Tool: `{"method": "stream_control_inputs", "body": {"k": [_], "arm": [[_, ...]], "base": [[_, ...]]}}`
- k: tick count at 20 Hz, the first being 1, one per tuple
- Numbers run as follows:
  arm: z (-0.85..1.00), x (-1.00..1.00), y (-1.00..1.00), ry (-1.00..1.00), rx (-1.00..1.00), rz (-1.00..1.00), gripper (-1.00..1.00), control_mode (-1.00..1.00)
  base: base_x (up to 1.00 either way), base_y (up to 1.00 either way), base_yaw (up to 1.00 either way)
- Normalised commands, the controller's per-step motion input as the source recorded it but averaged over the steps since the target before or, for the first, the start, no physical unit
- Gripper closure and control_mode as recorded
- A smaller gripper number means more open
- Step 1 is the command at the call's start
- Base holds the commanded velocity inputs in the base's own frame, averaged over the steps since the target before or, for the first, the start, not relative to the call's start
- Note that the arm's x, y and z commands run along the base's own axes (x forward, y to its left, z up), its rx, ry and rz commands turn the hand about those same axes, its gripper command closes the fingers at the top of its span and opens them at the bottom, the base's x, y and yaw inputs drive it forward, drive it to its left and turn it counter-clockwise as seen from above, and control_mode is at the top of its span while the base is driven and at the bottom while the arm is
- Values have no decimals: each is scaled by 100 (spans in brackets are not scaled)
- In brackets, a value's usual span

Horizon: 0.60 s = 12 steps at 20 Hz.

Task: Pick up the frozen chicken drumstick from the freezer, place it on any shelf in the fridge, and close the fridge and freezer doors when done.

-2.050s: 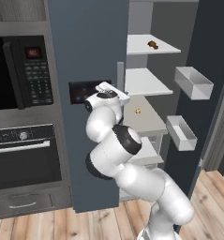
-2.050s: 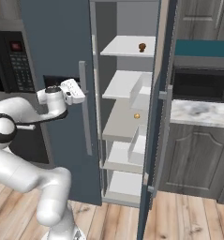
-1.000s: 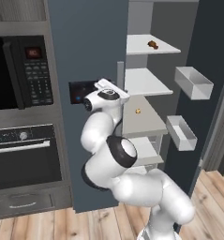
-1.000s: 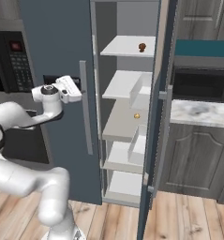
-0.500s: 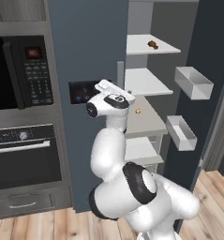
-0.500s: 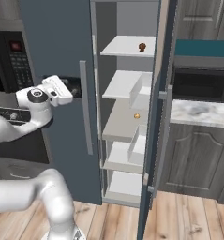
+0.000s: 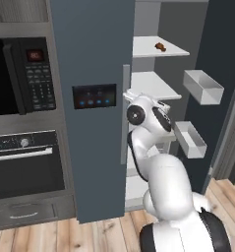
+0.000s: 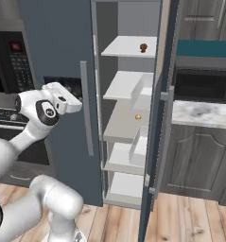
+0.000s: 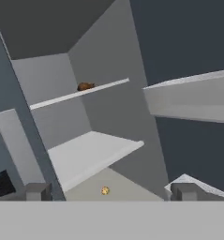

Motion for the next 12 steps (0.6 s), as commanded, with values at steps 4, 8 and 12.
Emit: {"method": "stream_control_inputs", "body": {"k": [4,8,12], "arm": [[33,-100,-83,17,12,13,-100,-100],[29,-100,-98,22,14,1,-100,-100],[19,-100,-100,20,18,0,-100,-100]], "base": [[0,0,0],[0,0,0],[0,0,0]]}}
